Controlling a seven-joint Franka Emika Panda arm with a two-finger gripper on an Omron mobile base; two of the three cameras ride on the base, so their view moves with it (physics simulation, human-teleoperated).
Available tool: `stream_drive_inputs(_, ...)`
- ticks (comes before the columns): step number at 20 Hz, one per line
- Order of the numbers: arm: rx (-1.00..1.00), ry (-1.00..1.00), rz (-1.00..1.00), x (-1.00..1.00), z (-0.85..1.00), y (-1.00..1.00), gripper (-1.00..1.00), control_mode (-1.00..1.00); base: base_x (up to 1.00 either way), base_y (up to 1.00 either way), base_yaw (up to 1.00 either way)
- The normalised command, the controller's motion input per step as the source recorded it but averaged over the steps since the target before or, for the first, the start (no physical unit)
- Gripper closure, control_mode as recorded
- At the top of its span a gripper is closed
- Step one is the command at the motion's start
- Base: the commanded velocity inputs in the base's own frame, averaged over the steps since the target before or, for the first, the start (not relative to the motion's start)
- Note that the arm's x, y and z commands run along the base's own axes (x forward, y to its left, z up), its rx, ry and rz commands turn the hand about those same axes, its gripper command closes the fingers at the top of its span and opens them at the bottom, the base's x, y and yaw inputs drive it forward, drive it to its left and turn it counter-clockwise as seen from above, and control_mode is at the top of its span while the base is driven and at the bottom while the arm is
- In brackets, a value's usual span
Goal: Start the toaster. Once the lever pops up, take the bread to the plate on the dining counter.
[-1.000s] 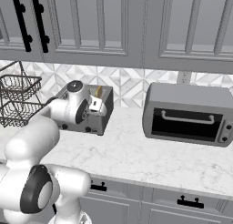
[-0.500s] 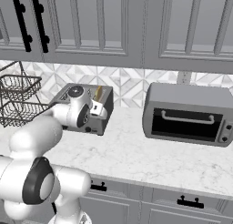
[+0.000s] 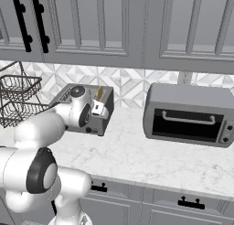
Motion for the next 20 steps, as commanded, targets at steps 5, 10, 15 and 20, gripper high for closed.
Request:
stream_drive_inputs(5,0.00,0.00,-0.01,0.19,-0.05,0.01,-1.00,-1.00,0.00,0.00,0.00)
stream_drive_inputs(10,0.00,0.00,0.00,0.02,-0.26,0.00,-1.00,-1.00,0.00,0.00,0.00)
stream_drive_inputs(15,0.00,0.00,0.00,0.00,-0.25,0.00,-1.00,-1.00,0.00,0.00,0.00)
stream_drive_inputs(20,0.00,0.00,0.00,0.00,-0.22,0.00,-1.00,-1.00,0.00,0.00,0.00)
